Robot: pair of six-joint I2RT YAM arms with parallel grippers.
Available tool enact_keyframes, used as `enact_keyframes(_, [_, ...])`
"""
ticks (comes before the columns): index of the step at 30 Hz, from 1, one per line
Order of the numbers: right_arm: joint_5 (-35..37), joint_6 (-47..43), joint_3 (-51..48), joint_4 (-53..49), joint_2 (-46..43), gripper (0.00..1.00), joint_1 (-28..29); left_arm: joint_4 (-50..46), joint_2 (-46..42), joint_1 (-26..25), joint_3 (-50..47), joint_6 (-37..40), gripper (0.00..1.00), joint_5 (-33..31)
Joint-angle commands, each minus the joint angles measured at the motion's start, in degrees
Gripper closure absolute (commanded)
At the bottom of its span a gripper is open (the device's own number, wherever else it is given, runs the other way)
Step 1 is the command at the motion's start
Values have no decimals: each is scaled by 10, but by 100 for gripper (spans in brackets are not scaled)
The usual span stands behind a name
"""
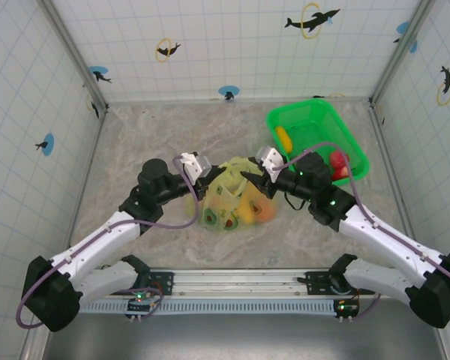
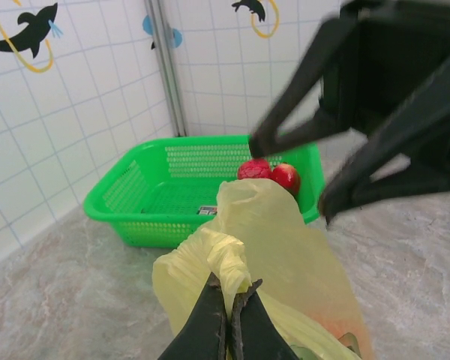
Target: Place the fake fruits into the plastic bag and tie a complex knot
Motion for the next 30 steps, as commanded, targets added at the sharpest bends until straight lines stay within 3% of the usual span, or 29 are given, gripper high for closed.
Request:
enact_keyframes(1, [-13, -137, 77, -133, 35, 47, -3, 29, -9, -2, -15, 29, 100, 16])
enact_keyframes(4, [-19, -213, 166, -227, 100, 38, -3, 30, -14, -7, -22, 39, 100, 16])
enact_keyframes(12, [-117, -309, 293, -371, 194, 36, -16, 29, -30, -10, -30, 52, 100, 11])
enact_keyframes(25, [-152, -322, 326, -391, 247, 34, 2, 27, -31, -14, -32, 60, 100, 20])
enact_keyframes(28, [-158, -315, 333, -389, 254, 37, 3, 25, -32, -15, -32, 62, 100, 21])
enact_keyframes(30, [-161, -314, 339, -392, 259, 44, 1, 24, -33, -16, -33, 65, 100, 21])
